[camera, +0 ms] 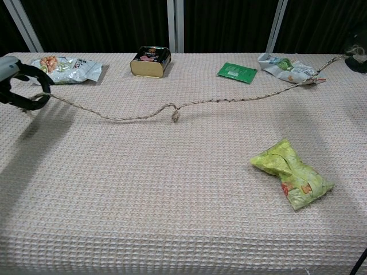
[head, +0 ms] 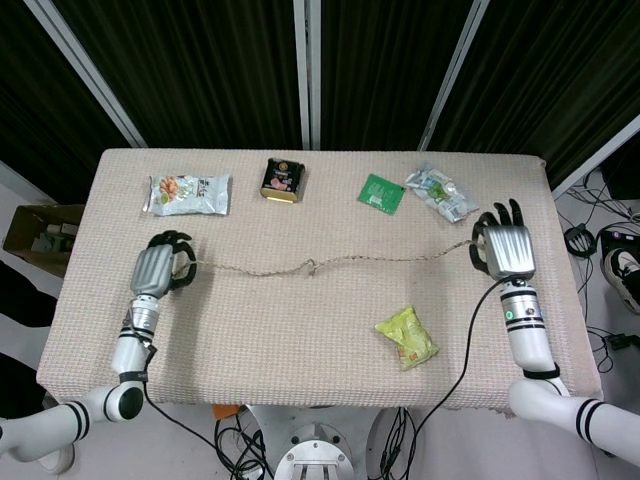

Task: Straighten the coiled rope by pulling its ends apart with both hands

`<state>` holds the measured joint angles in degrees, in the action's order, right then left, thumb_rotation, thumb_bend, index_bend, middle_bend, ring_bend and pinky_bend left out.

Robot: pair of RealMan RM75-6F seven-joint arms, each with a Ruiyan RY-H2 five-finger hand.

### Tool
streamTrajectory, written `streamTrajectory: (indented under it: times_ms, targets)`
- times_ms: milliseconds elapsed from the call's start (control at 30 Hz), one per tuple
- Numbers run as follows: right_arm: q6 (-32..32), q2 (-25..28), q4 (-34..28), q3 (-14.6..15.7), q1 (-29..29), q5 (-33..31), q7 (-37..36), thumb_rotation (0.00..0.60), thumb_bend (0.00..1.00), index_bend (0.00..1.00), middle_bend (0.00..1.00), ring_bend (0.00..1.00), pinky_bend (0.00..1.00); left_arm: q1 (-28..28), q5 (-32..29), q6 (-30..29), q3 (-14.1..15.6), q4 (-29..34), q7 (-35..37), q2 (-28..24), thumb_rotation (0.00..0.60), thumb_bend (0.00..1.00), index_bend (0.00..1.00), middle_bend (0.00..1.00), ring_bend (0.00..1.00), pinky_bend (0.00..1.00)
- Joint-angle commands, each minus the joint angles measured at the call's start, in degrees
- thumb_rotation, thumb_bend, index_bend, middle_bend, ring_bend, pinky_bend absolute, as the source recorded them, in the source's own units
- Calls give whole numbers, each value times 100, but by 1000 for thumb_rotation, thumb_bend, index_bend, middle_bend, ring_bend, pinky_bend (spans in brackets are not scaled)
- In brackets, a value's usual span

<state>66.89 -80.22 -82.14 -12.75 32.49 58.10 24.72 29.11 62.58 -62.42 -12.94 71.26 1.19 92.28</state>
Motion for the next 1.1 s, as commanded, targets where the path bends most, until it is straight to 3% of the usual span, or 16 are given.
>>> streamTrajectory:
  times_ms: [33,833,967,1100]
  targets:
    - [-26,48,-6,54,-83,-68,-34,600,573,623,308,102,83,-92,-64,34,1,-55,110,-96,600,544,624,260,118,132]
    - [-328,-230,701,315,-398,-128,-264,600,553,615,289,92,83,-208,-157,448,43,-882,122,-10,600,543,619,253,118,132]
    - [-306,-365,849,379,-418,-26,-226,600,478,545,273,90,83,-211,-138,439,90,-944,-62,32,600,542,501,231,118,132]
    - [-334,-422,901,414,-451,4,-208,600,381,410,246,75,82,-252,-125,409,133,-860,-215,-13,600,535,363,207,118,131]
